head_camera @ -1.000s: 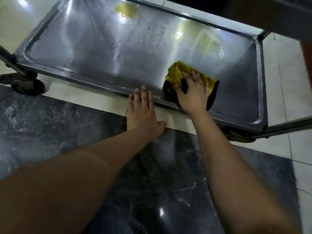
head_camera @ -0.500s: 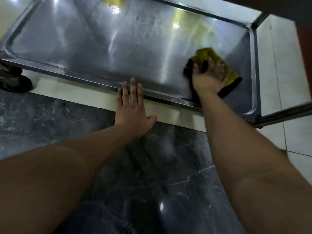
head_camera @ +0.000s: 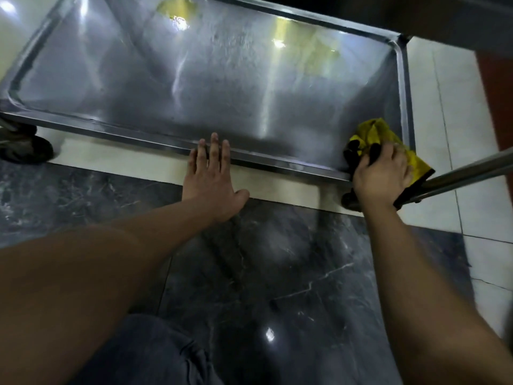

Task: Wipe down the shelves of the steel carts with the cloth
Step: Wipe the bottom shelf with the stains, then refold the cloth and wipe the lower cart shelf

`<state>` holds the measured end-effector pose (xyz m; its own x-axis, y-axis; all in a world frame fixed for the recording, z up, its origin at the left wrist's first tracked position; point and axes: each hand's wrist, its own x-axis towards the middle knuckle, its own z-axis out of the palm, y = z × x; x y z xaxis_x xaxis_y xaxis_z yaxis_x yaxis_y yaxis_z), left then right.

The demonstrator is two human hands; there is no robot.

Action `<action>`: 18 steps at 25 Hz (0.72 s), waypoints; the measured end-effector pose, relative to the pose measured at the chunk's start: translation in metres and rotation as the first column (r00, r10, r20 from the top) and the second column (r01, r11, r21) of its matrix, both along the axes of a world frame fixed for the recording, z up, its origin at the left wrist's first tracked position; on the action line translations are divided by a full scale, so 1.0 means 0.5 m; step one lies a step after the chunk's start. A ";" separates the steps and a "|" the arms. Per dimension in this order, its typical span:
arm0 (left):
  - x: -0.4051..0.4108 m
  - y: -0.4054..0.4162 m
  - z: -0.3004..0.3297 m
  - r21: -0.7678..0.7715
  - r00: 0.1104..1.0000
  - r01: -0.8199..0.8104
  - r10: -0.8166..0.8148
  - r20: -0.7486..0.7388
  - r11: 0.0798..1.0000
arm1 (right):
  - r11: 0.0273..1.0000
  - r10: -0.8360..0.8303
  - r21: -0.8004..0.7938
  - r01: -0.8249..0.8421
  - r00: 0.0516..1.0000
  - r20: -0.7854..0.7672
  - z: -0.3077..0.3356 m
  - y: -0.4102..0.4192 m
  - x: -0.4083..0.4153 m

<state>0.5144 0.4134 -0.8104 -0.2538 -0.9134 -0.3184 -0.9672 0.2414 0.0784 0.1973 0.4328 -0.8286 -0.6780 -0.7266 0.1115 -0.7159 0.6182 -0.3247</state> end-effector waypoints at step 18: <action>0.069 0.109 0.220 0.110 0.954 0.163 -0.128 -0.272 0.980 | 0.920 0.390 -0.071 -0.384 0.912 0.129 0.221 0.143 0.343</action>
